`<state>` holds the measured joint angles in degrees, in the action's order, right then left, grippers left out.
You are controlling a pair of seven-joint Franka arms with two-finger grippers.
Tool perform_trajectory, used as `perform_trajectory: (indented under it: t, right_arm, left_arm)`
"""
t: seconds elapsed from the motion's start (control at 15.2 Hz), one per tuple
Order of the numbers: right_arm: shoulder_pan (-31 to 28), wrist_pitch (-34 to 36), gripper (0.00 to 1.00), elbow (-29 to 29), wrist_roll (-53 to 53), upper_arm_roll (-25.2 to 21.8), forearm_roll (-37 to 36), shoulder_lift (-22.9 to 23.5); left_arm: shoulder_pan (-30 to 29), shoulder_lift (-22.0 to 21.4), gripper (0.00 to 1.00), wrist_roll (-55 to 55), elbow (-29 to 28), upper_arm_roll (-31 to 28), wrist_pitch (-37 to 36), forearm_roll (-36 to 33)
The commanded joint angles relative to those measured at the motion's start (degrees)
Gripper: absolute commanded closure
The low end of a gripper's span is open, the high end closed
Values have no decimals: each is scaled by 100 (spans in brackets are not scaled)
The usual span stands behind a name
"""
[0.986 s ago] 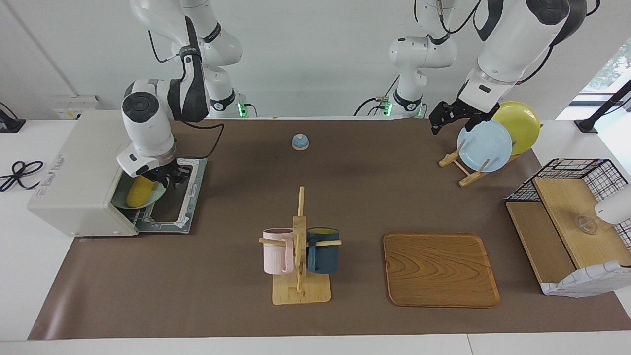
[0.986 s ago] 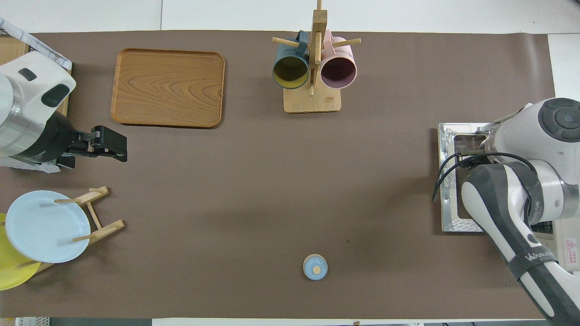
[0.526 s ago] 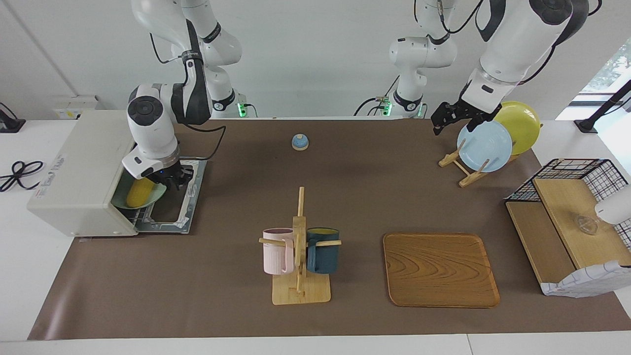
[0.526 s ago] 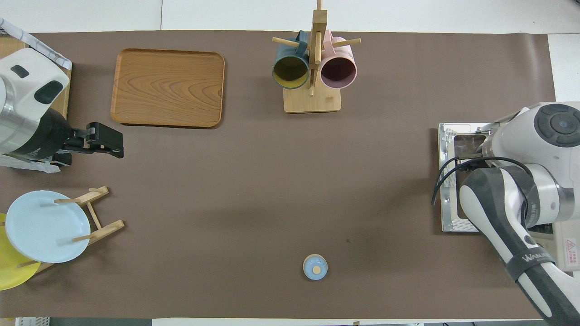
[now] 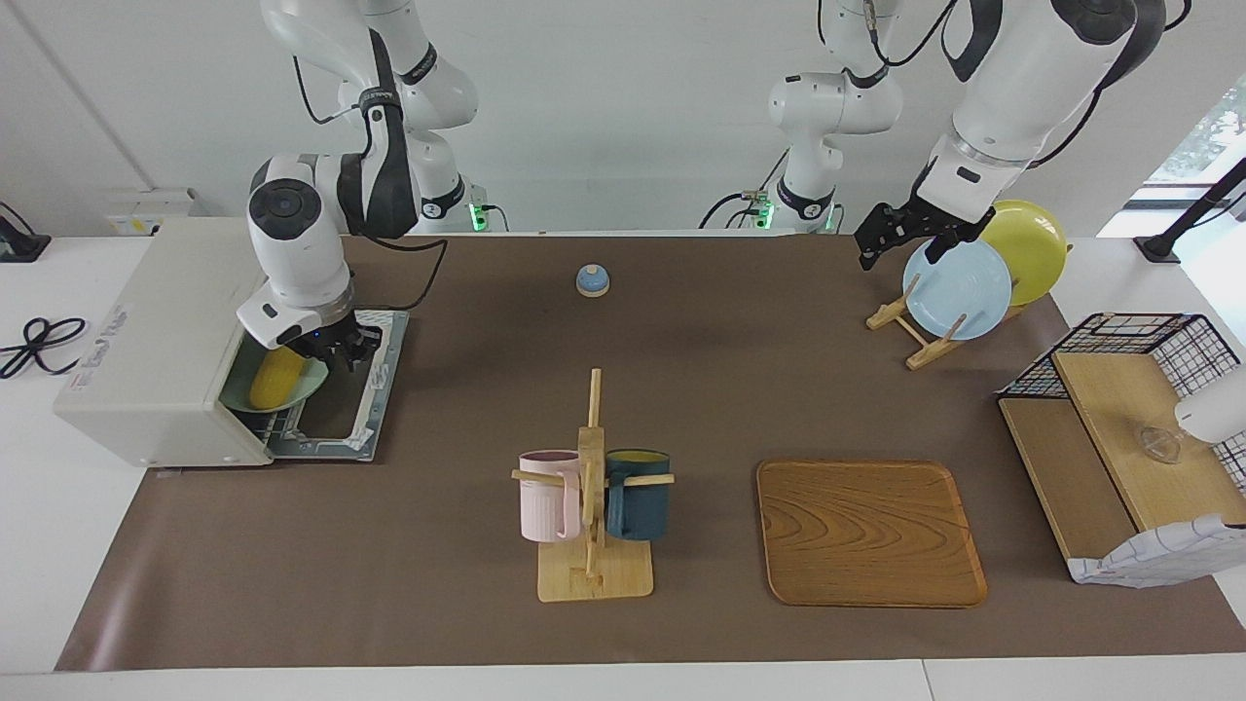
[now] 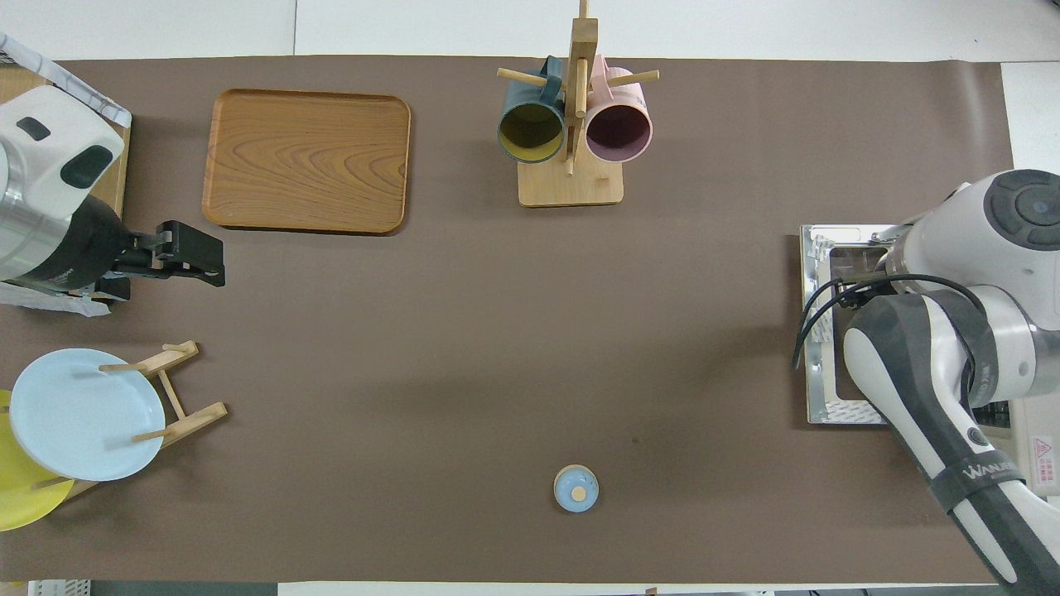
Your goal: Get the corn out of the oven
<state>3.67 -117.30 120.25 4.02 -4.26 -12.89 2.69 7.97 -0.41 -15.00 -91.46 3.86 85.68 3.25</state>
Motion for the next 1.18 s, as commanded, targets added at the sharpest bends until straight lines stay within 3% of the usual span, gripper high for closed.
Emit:
perform_trajectory:
  t: [0.0, 0.33, 0.79, 0.92, 1.05, 1.12]
  right_arm:
    - [-252, -142, 57, 235, -340, 40, -82, -66]
    - [-306, -398, 60, 437, -394, 40, -82, -119]
    - [-314, -776, 72, 736, -411, 31, -82, -216]
    - [-314, -811, 79, 842, -411, 31, -82, -242]
    - [-306, -794, 100, 869, -411, 31, -99, -269]
    - [-271, -777, 100, 860, -411, 31, -126, -269]
  left_arm:
    - [-15, -82, 0, -20, -100, 10, 81, -114]
    - [-7, -82, 0, -20, -100, 10, 89, -114]
    - [38, -82, 0, -20, -82, 10, 81, -106]
    - [20, -82, 0, -3, -82, 18, 81, -114]
    - [20, -82, 0, -3, -82, 18, 81, -106]
    - [20, -82, 0, -3, -82, 18, 81, -106]
